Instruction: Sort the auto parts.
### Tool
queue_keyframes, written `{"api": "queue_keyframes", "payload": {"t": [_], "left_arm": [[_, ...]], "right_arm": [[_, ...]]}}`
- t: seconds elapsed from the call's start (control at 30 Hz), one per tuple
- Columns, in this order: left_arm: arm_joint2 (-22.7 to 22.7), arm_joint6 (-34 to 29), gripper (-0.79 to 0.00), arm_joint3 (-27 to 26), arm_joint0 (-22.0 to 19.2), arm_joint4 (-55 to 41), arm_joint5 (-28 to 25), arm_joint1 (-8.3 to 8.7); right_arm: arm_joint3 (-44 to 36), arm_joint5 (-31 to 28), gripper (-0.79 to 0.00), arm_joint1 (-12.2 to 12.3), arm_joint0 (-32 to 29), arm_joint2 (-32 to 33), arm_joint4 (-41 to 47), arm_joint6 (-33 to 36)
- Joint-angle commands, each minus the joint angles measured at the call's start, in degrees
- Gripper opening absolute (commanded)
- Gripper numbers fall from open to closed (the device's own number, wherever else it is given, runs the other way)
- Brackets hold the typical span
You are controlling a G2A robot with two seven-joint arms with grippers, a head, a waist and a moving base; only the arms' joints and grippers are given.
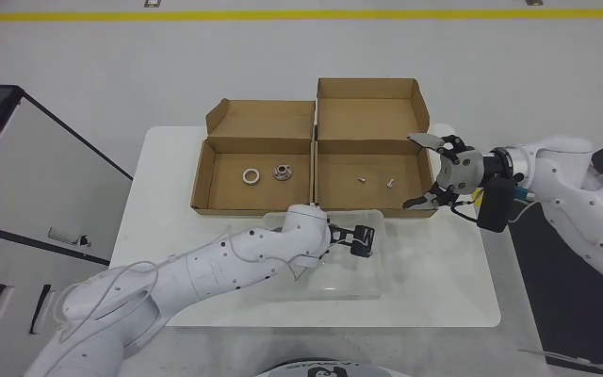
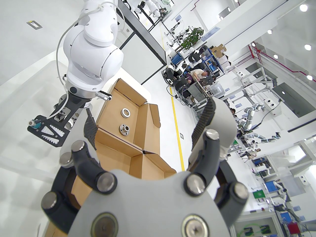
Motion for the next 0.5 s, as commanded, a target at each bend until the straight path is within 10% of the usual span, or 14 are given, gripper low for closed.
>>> {"api": "queue_keyframes", "payload": {"t": [0.0,0.27,0.47], "left_arm": [[-0.42,-0.44,-0.188,-0.02,0.09,-0.51,-0.44,-0.04],[-2.42,-1.5,-0.215,-0.33,0.73,-1.01,-0.61,0.12],[-3.02,-2.07,-0.394,0.37,1.24,-0.82,-1.46,0.01]], "right_arm": [[0.0,0.0,0.0,0.0,0.0,0.0,0.0,0.0],[0.0,0.0,0.0,0.0,0.0,0.0,0.0,0.0],[0.0,0.0,0.0,0.0,0.0,0.0,0.0,0.0]]}}
